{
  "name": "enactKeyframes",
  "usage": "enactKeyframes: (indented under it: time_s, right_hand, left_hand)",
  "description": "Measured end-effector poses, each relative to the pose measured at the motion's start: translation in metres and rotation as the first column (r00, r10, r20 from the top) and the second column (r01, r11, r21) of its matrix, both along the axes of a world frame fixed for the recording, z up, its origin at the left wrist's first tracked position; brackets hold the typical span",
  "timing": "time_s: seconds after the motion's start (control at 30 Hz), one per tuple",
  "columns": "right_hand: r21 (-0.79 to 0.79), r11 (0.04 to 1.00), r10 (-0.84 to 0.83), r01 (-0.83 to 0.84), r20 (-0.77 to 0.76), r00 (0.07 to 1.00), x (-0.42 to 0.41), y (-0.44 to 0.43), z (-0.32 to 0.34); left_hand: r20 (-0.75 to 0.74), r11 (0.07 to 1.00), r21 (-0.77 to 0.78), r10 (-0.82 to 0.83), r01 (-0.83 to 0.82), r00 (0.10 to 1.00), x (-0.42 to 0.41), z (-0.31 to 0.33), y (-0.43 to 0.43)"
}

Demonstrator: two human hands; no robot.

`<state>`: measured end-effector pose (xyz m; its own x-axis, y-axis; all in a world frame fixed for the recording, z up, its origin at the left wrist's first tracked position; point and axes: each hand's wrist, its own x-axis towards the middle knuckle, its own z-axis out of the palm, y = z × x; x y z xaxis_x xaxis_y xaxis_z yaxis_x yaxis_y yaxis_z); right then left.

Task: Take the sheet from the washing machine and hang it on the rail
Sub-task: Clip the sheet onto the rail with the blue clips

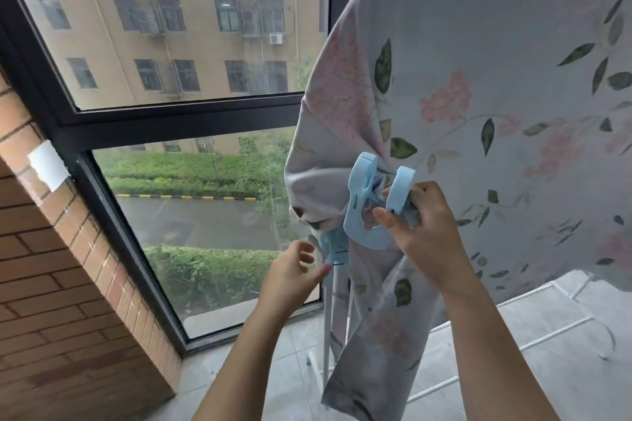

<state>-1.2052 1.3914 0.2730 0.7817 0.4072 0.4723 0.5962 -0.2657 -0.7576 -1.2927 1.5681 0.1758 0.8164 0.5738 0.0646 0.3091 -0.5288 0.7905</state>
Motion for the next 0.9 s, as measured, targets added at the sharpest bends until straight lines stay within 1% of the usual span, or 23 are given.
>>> enactKeyframes:
  time_s: [0.07,0.13,0.17,0.23,0.3,0.37,0.43,0.53,0.7,0.77,0.83,0.9]
  right_hand:
    - [-0.003,1.000,0.009,-0.009,0.001,1.000,0.000,0.002,0.000]
    - [-0.002,1.000,0.011,-0.011,0.010,1.000,0.001,0.002,0.000]
    - [0.001,1.000,0.002,-0.002,0.023,1.000,0.001,0.002,0.000]
    - [0.007,0.999,-0.033,0.033,0.067,0.997,0.005,-0.001,0.001]
    - [0.008,0.998,-0.063,0.063,0.105,0.992,0.007,-0.003,0.002]
    - [0.001,0.996,-0.084,0.085,0.113,0.990,0.009,-0.002,0.002]
    - [-0.007,0.995,-0.101,0.103,0.132,0.986,0.009,-0.001,0.002]
    - [-0.006,0.991,-0.134,0.137,0.163,0.977,0.009,-0.003,0.002]
    - [-0.003,0.976,-0.211,0.217,0.229,0.950,0.011,-0.011,0.012]
    - [-0.021,0.975,-0.208,0.219,0.238,0.949,0.011,-0.014,0.015]
    - [-0.035,0.976,-0.201,0.215,0.236,0.951,0.010,-0.014,0.013]
    - [-0.039,0.977,-0.196,0.210,0.227,0.954,0.008,-0.012,0.010]
  left_hand:
    - [-0.070,0.996,0.073,-0.037,0.042,0.997,0.003,-0.003,-0.006]
    - [-0.090,0.987,0.163,0.018,-0.003,0.996,0.005,-0.009,-0.007]
    - [-0.063,0.986,0.161,0.065,-0.054,0.996,0.005,-0.012,-0.005]
    - [0.002,0.986,0.096,0.138,-0.137,0.990,0.005,-0.015,0.001]
    - [0.065,0.982,0.061,0.173,-0.177,0.983,0.007,-0.014,0.005]
    - [0.127,0.971,0.060,0.223,-0.232,0.966,0.011,-0.011,0.007]
    - [0.173,0.960,0.083,0.252,-0.269,0.952,0.015,-0.008,0.010]
    - [0.202,0.953,0.134,0.242,-0.271,0.949,0.016,-0.008,0.011]
    - [0.243,0.925,0.278,0.195,-0.260,0.950,0.008,-0.013,0.002]
    - [0.230,0.941,0.258,0.161,-0.220,0.960,0.006,-0.014,-0.002]
    - [0.155,0.957,0.241,0.128,-0.163,0.980,0.005,-0.017,-0.011]
    - [0.079,0.949,0.273,0.142,-0.158,0.987,0.006,-0.020,-0.022]
